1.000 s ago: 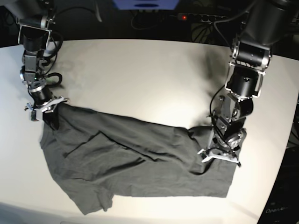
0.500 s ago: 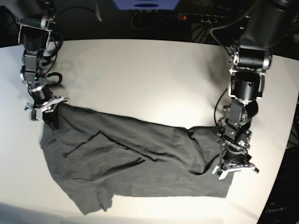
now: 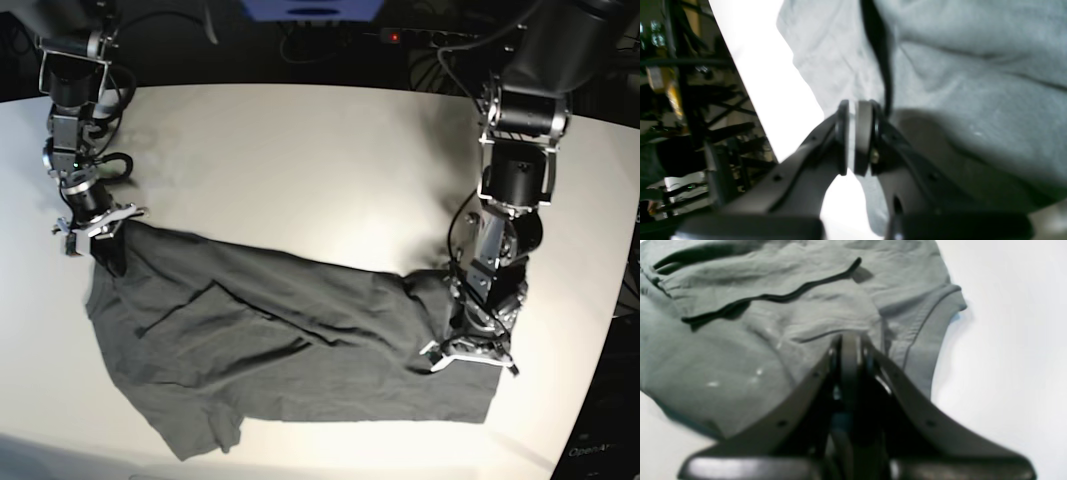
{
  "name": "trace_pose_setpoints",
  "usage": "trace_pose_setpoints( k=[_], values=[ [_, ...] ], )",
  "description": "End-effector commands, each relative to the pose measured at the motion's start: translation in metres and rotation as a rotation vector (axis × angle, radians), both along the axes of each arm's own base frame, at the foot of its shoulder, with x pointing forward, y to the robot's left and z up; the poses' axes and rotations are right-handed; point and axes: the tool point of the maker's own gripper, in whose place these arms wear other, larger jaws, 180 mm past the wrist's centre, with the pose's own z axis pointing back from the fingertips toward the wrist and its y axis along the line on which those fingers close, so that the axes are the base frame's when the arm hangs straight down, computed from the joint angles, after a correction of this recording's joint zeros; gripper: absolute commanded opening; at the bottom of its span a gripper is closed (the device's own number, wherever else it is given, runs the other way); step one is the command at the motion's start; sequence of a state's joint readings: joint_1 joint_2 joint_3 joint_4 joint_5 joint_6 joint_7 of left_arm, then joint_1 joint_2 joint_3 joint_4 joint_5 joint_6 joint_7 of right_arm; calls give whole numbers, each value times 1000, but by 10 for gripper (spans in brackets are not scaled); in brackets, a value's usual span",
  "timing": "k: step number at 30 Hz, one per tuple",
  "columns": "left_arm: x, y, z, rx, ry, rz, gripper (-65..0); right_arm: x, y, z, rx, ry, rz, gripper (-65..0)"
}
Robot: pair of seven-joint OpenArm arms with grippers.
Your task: Fold the T-shirt properly
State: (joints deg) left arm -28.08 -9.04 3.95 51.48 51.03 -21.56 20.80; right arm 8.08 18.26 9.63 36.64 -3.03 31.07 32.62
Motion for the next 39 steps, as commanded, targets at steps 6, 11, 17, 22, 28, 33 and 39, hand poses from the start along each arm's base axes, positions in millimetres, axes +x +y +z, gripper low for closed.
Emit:
trace_pose_setpoints(
  k=[6,11,17,22,28,33,39],
  values=[
    [7,4,7,14,1,-4,-614,-6,-2,-11,-31,58,14,-635],
    [-5,6,-17,9,82,-6,-614,-6,-2,-11,-31,58,14,-635],
    [-2,6,-20,-6,89,-12,-614,-6,-2,-11,-31,58,14,-635],
    [4,12,-19,-11,100,2,-614,-5,-2,-11,-30,58,14,-635],
    [7,15,-14,-7,89,5,-614,-5,-2,-10,-30,56,14,-635],
    [18,24,1,-32,54,41,-614,-4,-2,-10,-30,55,14,-635],
    [45,50,44,-95,-126,149,-614,-5,-2,-10,-30,56,14,-635]
  ],
)
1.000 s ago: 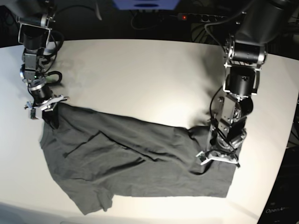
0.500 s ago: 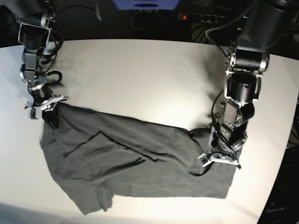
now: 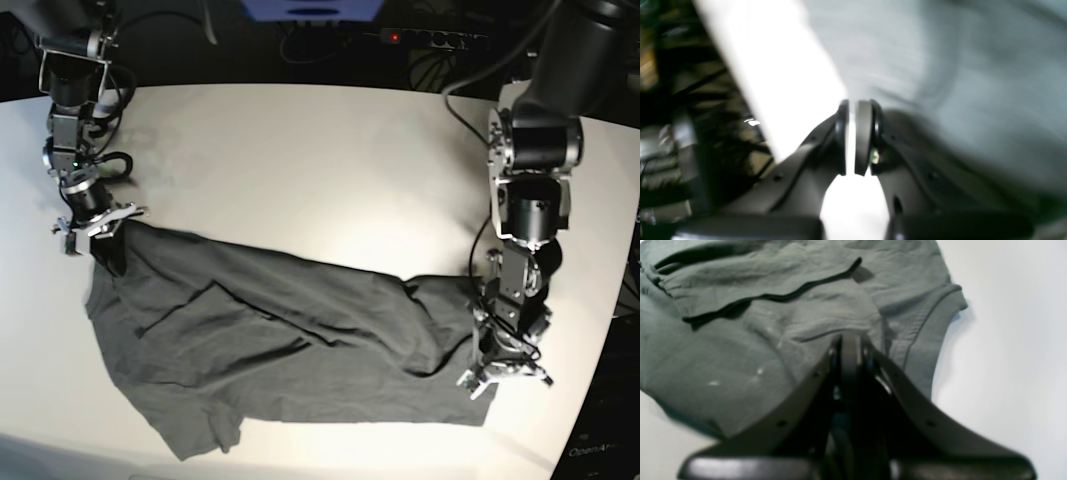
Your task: Fold the T-shirt properly
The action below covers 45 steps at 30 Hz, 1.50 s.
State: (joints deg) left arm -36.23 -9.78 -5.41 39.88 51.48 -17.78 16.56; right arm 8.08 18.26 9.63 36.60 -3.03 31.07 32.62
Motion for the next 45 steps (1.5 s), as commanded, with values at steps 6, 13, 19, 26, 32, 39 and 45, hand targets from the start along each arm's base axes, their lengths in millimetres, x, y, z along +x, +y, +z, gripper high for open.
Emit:
trace_pose_setpoints(
  k=[6,13,19,26,32,39,45],
  values=[
    [20,29,44,32,-169,64,-614,-5,-2,-10,-31,57,14,-635],
    [-9,-6,-3,-31,39,-61,-614,-6,-2,-11,-31,59,14,-635],
    [-13,-25,-9,-55,64,-100,-614,-6,-2,-11,-31,59,14,-635],
    [-13,-27,-10,-58,68,-103,-614,-6,-2,-11,-31,59,14,-635],
    [-15,-47,-22,-31,105,-161,-614,-6,-2,-11,-31,59,14,-635],
    [-19,-52,-32,-42,133,-163,-614,-6,-2,-11,-31,59,14,-635],
    [-10,-45,-28,-52,143,-146,-614,-5,-2,-10,-31,57,14,-635]
  ],
)
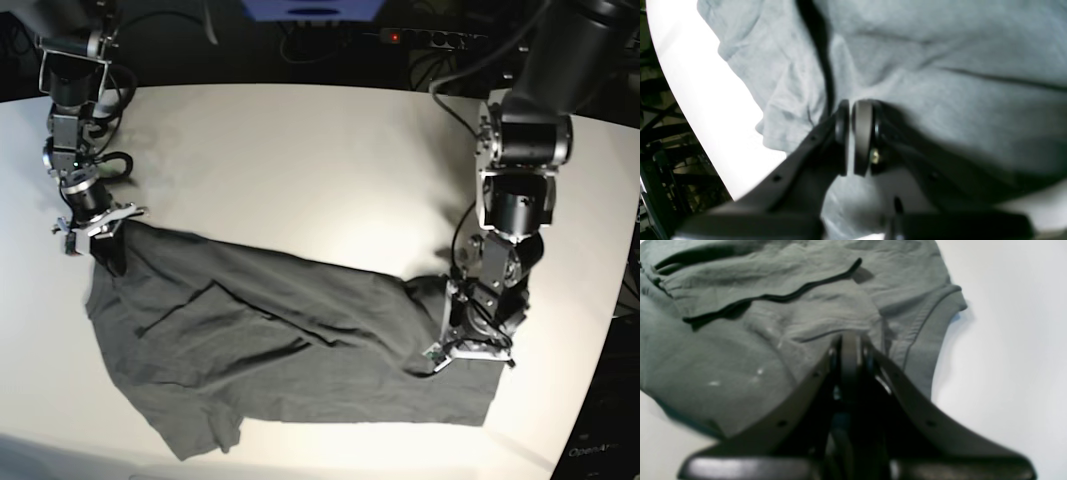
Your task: Fold the T-shirt properly
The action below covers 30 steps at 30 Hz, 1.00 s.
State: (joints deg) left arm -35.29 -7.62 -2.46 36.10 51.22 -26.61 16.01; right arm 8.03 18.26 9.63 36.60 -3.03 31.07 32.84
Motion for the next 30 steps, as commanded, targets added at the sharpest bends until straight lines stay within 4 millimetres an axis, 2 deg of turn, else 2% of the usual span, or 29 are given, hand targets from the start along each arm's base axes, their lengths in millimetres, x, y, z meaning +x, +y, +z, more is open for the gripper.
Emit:
trace_pose_setpoints(
  k=[1,5,14,17,19,21,28,30],
  values=[
    [17,5,22,5,-57,6,-614,-5,-2,-11,-31,60,14,-635],
    [22,24,29,39,-114,58,-614,-5,-2,-11,-31,60,14,-635],
    [25,38,35,35,-139,93,-614,-6,-3,-11,-32,63,14,-635],
    [40,39,54,-24,-258,140,-614,-6,-3,-11,-32,63,14,-635],
    [46,53,67,-36,-355,196,-614,-7,-3,-12,-32,65,14,-635],
    [46,60,65,-48,-404,245,-614,-7,-3,-12,-32,65,14,-635],
    [50,92,91,10,-585,380,-614,-19,-8,-18,-45,87,15,-635],
    [51,95,95,12,-601,398,-614,-19,-9,-18,-47,90,13,-635]
  ],
)
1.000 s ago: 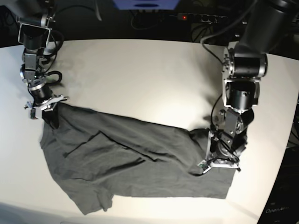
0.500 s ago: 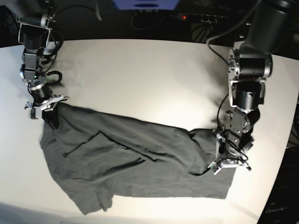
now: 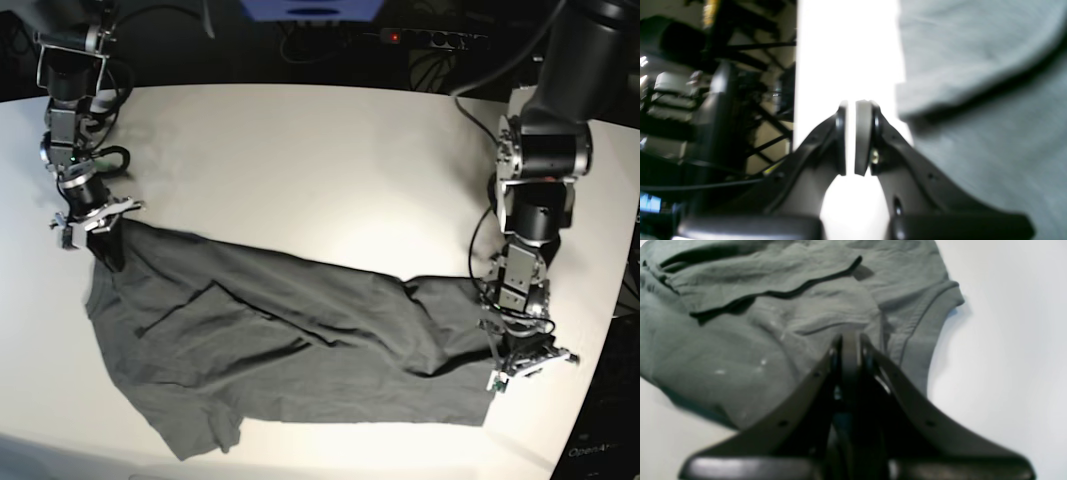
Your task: Fold the T-shirt properly
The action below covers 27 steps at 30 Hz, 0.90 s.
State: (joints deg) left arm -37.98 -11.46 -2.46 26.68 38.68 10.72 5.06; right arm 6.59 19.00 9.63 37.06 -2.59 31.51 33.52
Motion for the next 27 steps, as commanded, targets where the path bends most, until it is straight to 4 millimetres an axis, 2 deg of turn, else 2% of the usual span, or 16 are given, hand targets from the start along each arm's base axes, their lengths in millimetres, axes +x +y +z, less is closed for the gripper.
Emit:
trace_pose_setpoints(
  k=[1,4,7,9,14,16,21,23,25,27],
  values=[
    [18,4,33,14,-85,-2,-614,-11,-5,-17,-45,88,12,-635],
    [19,7,44,16,-104,19,-614,-17,-6,-21,-47,102,12,-635],
    [10,10,41,3,-88,52,-614,-19,-5,-23,-45,106,13,-635],
    [4,-1,31,-14,-42,3,-614,-20,-5,-23,-45,108,12,-635],
    [-10,-29,30,-38,21,-127,-614,-19,-5,-22,-48,103,13,-635],
    [-21,-38,22,-41,68,-169,-614,-19,-6,-21,-49,103,13,-635],
    [-37,-42,8,-40,139,-203,-614,-19,-12,-19,-62,102,12,-635],
    [-44,-40,0,-36,154,-203,-614,-14,-13,-13,-69,86,15,-635],
    [-49,-33,-5,-25,171,-196,-614,-7,-18,3,-104,45,30,-635],
    [-50,-32,-6,-23,176,-196,-614,-5,-20,11,-122,27,36,-635]
  ],
)
